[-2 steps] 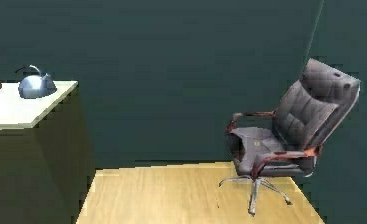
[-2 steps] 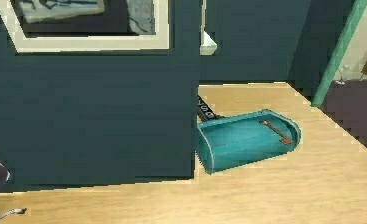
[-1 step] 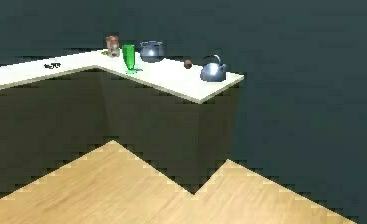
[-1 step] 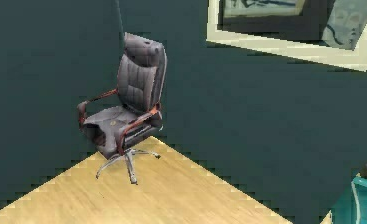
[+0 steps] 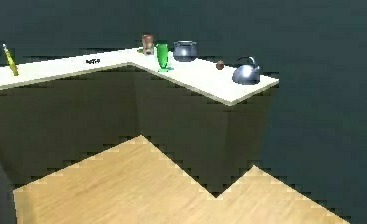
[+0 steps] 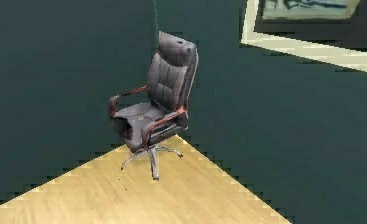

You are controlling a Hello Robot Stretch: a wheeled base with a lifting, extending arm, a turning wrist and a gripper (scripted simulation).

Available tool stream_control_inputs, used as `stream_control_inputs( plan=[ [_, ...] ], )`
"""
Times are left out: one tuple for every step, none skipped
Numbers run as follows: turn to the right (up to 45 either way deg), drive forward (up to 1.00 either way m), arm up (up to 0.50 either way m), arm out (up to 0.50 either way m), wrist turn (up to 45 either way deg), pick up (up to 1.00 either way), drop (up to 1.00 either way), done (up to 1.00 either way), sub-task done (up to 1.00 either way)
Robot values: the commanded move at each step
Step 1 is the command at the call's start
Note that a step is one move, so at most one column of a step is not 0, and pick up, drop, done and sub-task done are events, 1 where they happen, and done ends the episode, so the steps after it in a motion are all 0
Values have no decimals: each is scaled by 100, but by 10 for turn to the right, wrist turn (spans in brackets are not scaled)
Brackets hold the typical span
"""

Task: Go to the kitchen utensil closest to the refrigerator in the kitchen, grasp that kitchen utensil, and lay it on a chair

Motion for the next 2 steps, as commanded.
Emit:
stream_control_inputs(
  plan=[
    [0, 15, 0, 0, 0, 0, 0, 0, 0],
    [120, 0, 0, 0, 0, 0, 0, 0, 0]
  ],
)
